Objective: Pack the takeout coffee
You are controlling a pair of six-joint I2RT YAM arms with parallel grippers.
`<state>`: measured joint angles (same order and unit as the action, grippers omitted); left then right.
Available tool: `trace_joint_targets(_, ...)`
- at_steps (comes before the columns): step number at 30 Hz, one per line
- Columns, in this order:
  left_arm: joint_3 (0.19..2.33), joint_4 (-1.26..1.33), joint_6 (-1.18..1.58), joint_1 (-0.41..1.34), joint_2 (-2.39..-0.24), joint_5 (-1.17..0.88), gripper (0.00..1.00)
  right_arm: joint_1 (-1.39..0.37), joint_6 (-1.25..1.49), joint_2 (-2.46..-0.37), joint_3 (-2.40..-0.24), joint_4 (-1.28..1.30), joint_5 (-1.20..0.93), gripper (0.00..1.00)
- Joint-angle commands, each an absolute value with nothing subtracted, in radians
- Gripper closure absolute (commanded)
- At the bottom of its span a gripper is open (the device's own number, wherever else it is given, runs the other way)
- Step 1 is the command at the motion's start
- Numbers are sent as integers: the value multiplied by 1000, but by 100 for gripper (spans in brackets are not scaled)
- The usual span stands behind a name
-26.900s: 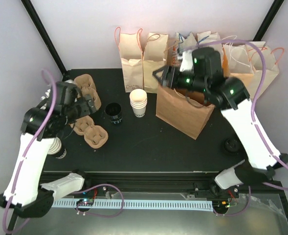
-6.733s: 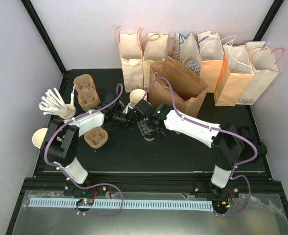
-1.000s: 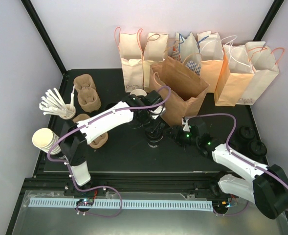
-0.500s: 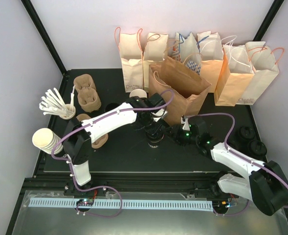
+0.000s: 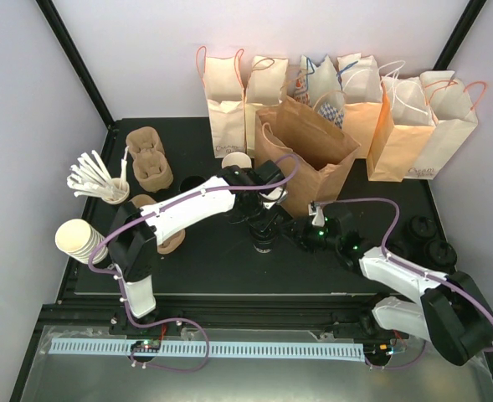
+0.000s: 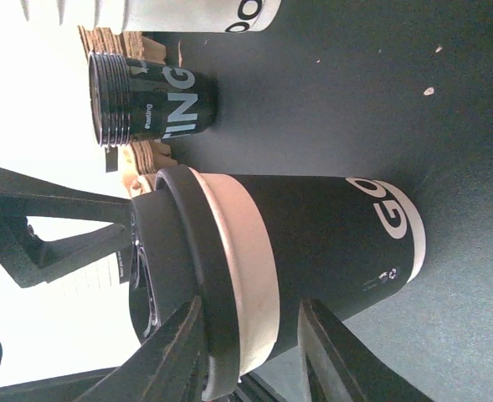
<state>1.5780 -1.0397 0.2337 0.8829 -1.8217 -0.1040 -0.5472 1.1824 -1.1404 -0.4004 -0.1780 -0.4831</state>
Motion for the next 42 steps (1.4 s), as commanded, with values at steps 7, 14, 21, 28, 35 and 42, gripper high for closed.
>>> trace_joint_targets(7,1590,-1063,216,899,-1872,-104,33,-541,1272,-1184,-356,-337,-542,73)
trace_joint_targets(14,1589,-1068,203,900,-1891,-128,33,-540,1275,-1209,-355,-286,-543,74)
trace_joint_targets(21,1574,-1072,197,902,-1903,-134,34,-541,1264,-1208,-319,-224,-523,74)
trace_joint_targets(28,1564,-1072,193,902,-1927,-150,34,-541,1262,-1255,-299,-185,-533,74)
trace_joint_targets(35,1547,-1067,186,902,-1946,-155,34,-541,1266,-1271,-270,-171,-540,74)
trace_joint_targets(42,1529,-1063,168,902,-1946,-169,34,-561,1225,-1155,-311,-37,-511,75)
